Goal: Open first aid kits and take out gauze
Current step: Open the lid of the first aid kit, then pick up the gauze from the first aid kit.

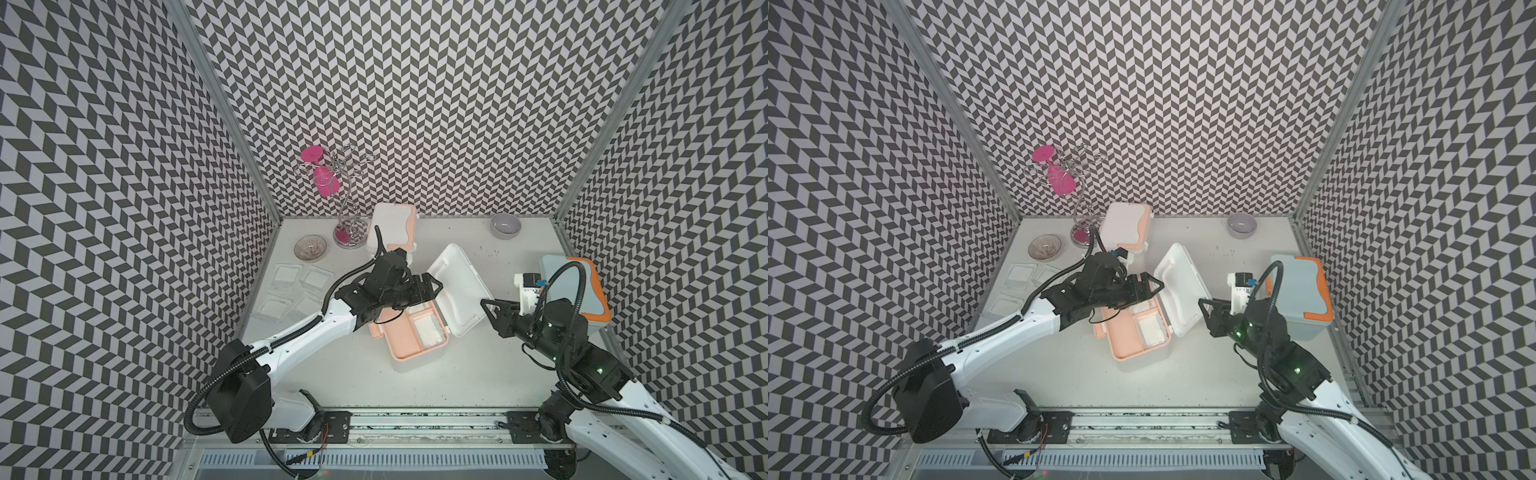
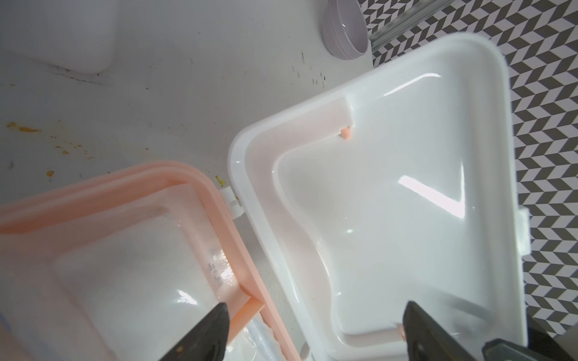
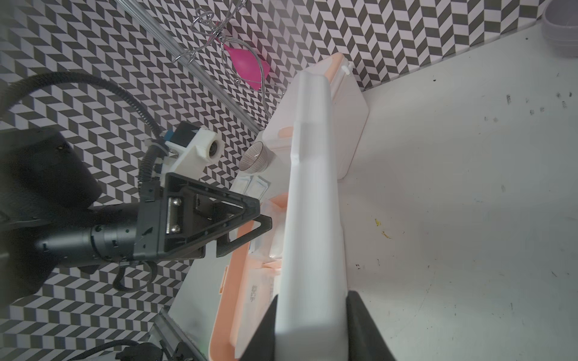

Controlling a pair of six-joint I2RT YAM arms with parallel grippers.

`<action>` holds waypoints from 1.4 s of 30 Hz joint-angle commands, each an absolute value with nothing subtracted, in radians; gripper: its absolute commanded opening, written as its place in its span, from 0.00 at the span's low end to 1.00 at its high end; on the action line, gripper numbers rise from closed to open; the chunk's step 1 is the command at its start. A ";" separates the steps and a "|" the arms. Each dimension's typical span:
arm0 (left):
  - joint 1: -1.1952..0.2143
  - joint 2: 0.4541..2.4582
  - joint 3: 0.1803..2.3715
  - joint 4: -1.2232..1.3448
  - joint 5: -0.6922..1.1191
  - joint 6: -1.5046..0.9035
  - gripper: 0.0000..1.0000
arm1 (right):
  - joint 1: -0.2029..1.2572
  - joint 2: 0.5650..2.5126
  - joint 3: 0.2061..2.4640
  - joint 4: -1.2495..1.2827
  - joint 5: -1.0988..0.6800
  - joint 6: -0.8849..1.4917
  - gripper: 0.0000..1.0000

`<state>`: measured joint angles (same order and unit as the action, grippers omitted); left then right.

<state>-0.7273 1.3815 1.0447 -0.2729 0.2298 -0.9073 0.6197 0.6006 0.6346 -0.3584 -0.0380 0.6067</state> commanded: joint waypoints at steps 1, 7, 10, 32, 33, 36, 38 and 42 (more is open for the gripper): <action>-0.694 1.348 1.048 -0.325 0.194 -0.882 0.87 | 0.623 0.580 0.628 -0.247 -0.046 0.645 0.33; -0.678 1.278 1.045 -0.369 0.187 -0.883 0.87 | 0.623 0.607 0.629 -0.231 -0.047 0.625 0.43; -0.696 1.217 1.029 -0.411 0.156 -0.907 0.88 | 0.623 0.616 0.626 -0.221 -0.052 0.617 0.46; -0.735 1.333 1.034 -0.575 0.033 -1.025 0.72 | 0.623 0.740 0.709 -0.272 -0.087 0.468 0.48; -0.735 1.345 1.046 -0.591 0.019 -1.024 0.69 | 0.623 0.738 0.708 -0.272 -0.087 0.468 0.48; -0.735 1.368 1.073 -0.606 0.002 -1.014 0.58 | 0.623 0.733 0.707 -0.275 -0.085 0.466 0.48; -0.735 1.373 1.075 -0.604 0.002 -1.011 0.55 | 0.623 0.733 0.707 -0.275 -0.083 0.465 0.48; -0.735 1.370 1.071 -0.597 0.001 -1.009 0.47 | 0.623 0.731 0.701 -0.270 -0.082 0.465 0.48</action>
